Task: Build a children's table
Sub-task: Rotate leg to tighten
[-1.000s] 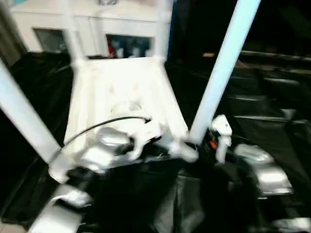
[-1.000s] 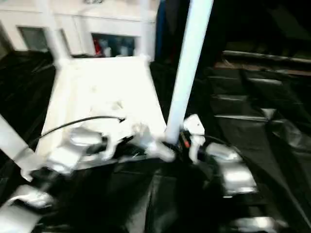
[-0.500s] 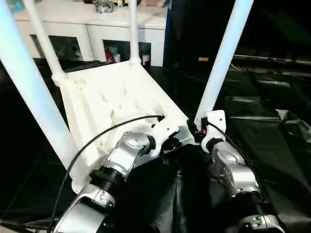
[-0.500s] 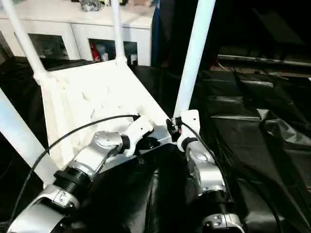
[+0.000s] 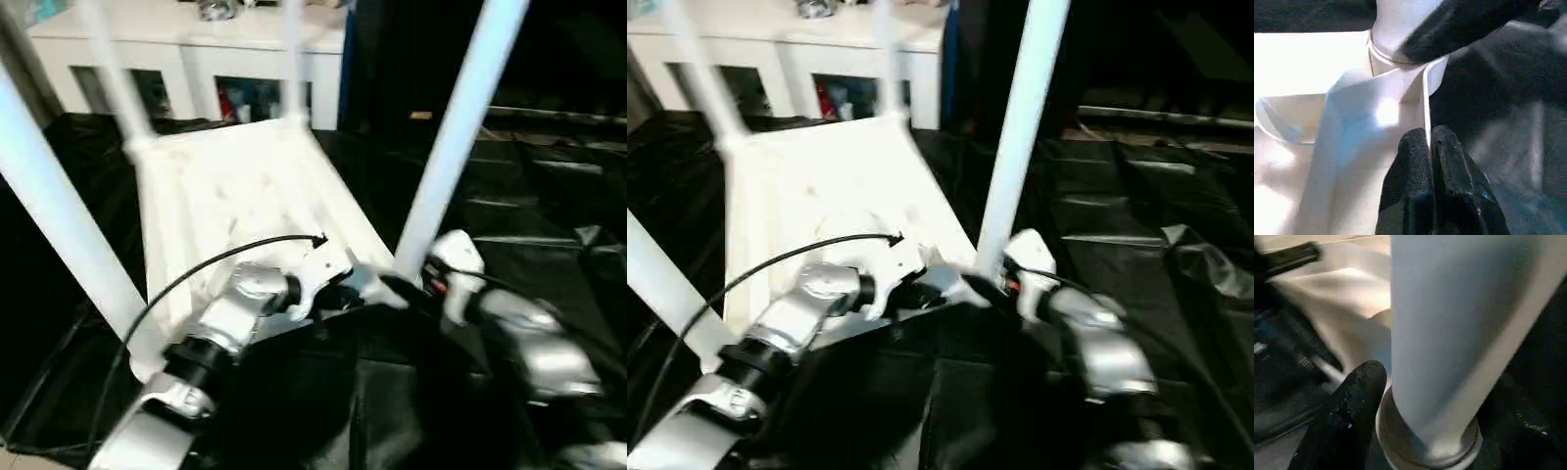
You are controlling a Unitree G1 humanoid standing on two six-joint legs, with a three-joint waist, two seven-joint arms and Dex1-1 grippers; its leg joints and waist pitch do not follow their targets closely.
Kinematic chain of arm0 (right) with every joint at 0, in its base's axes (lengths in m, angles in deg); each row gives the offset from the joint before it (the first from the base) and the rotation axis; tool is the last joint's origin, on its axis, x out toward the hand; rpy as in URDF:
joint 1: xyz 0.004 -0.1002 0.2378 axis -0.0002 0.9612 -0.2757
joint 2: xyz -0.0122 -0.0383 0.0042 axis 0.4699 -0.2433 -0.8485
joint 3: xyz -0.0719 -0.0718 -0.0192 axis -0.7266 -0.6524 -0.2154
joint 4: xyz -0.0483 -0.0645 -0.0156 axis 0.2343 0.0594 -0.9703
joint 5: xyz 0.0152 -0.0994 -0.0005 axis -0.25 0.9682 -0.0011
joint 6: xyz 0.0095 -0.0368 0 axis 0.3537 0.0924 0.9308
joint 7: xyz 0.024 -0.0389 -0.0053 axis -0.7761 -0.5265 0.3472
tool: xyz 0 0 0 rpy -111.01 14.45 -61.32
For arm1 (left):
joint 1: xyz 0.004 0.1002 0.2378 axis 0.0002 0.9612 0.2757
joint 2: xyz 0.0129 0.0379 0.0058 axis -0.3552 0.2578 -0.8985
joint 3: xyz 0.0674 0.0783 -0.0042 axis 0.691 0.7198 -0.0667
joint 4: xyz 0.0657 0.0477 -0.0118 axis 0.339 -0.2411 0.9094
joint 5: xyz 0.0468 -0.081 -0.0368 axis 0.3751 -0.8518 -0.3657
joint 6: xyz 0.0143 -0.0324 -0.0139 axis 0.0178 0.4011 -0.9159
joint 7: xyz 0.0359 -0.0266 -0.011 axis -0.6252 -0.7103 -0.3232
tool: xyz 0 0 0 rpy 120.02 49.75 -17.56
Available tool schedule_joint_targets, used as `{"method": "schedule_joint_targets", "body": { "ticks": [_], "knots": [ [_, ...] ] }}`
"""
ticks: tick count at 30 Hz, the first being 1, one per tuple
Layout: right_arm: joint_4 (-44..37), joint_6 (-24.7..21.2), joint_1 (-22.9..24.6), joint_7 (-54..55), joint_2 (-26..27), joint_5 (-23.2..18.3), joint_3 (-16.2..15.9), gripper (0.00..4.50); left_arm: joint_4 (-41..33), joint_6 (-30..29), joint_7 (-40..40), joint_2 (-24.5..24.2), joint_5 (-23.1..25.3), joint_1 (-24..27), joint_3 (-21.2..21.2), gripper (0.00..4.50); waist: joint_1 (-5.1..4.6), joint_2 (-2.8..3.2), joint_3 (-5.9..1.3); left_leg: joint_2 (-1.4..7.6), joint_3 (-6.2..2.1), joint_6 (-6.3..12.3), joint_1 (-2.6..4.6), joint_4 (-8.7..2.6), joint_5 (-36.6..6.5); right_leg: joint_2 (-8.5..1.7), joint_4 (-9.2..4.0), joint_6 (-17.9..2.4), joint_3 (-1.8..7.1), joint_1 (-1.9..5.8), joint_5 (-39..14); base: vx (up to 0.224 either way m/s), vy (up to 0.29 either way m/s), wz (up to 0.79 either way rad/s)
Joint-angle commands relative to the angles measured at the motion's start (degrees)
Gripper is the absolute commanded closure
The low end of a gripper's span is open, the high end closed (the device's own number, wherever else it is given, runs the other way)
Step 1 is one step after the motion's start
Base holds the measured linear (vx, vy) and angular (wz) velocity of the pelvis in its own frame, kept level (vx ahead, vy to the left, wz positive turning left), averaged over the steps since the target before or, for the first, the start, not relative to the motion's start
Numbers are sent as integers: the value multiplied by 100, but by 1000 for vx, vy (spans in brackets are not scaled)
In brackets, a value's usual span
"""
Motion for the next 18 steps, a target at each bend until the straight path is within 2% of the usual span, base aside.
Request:
{"method": "schedule_joint_targets", "body": {
  "ticks": [1, 2, 4, 7, 11, 16, 17, 18],
  "knots": [
    [-216, -142, 141, -579, -141, -145, -274, 163, 189, -67, -262, -137, -68, 193, 145, 450, -20, -88, -119, 117, -27, 555, -38, -318, -1088, -153, -433, -1226, 98, 154, -630, 0, 0, 0],
    [-278, -178, 178, -730, -245, -189, -290, 163, 157, -83, -366, -195, -97, 204, 157, 450, -15, -100, -126, 126, -27, 565, -16, -313, -1101, -146, -427, -1257, 96, 161, -579, 0, 0, 0],
    [-336, -155, 230, -938, -448, -202, -297, 163, 122, -61, -553, -307, -141, 216, 162, 450, -6, -78, -117, 127, -23, 581, -14, -313, -1108, -147, -420, -1320, 98, 156, -513, 0, 0, 0],
    [-329, -149, 222, -1076, -597, -256, -213, 163, 108, -3, -744, -404, -200, 224, 149, 450, -13, -89, -112, 129, -14, 519, -4, -315, -1230, -150, -426, -1379, 99, 148, -600, 0, 0, 0],
    [-302, -187, 141, -1015, -549, -322, -140, 163, -16, -29, -983, -471, -300, 271, 176, 450, -22, -97, -112, 127, -18, 483, -13, -315, -1226, -159, -421, -1378, 101, 156, -664, 0, 0, 0],
    [-225, -232, 46, -876, -376, -359, -173, 163, -71, -40, -1033, -474, -349, 291, 197, 450, -27, -102, -120, 120, -6, 554, -9, -290, -985, -152, -385, -1458, 100, 161, -371, 0, 0, 0],
    [-200, -238, 26, -846, -352, -362, -170, 163, -78, -44, -1029, -470, -352, 292, 198, 450, -24, -121, -116, 121, -3, 565, -9, -288, -978, -152, -387, -1464, 99, 164, -378, 0, 0, 0],
    [-174, -247, 3, -836, -327, -377, -168, 178, -88, -50, -1026, -463, -359, 295, 190, 450, -22, -106, -117, 120, -4, 562, -6, -288, -955, -154, -381, -1478, 102, 164, -375, 0, 0, 0]
  ]
}}
